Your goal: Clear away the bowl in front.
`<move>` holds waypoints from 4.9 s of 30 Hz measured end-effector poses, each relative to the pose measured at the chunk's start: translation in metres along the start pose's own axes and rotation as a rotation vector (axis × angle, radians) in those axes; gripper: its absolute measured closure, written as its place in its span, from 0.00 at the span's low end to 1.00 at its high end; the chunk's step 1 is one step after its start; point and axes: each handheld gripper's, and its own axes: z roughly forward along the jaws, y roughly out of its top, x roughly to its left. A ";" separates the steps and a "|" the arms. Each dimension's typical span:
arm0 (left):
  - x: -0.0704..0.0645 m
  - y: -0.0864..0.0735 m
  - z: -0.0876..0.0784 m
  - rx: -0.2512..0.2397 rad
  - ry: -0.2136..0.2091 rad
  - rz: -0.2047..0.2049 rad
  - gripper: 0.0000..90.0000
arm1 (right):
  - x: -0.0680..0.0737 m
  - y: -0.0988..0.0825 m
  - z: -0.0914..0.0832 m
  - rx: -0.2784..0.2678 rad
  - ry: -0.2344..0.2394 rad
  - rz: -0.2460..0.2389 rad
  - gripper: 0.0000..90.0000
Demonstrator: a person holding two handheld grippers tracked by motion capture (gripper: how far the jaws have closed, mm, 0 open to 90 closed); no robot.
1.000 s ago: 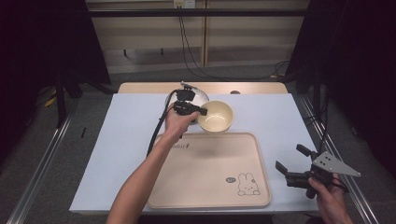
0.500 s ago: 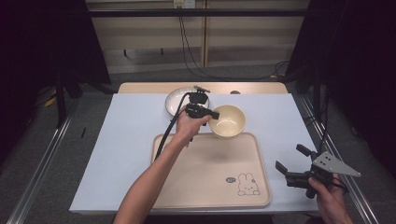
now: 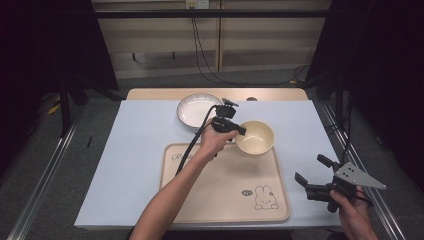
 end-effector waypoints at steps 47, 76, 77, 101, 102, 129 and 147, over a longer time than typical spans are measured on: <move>-0.009 -0.016 0.038 0.052 0.035 0.075 0.91 | 0.000 0.000 0.000 -0.002 0.005 -0.003 0.01; -0.005 -0.025 0.020 -0.123 0.114 0.124 0.07 | 0.000 0.000 0.001 -0.005 0.009 0.001 0.01; -0.005 -0.025 0.018 -0.129 0.108 0.116 0.06 | 0.000 0.000 0.001 -0.005 0.009 0.001 0.01; -0.001 -0.049 -0.054 -0.321 0.270 0.156 0.03 | 0.000 0.000 0.002 -0.002 0.011 0.001 0.01; 0.002 -0.053 -0.058 -0.341 0.281 0.151 0.03 | 0.000 0.000 0.002 -0.004 0.008 0.002 0.01; 0.024 -0.114 -0.142 -0.441 0.454 0.116 0.02 | 0.001 0.000 0.003 0.003 -0.005 0.007 0.01; 0.032 -0.180 -0.191 -0.479 0.561 0.053 0.02 | 0.001 -0.001 0.005 0.020 -0.008 -0.002 0.01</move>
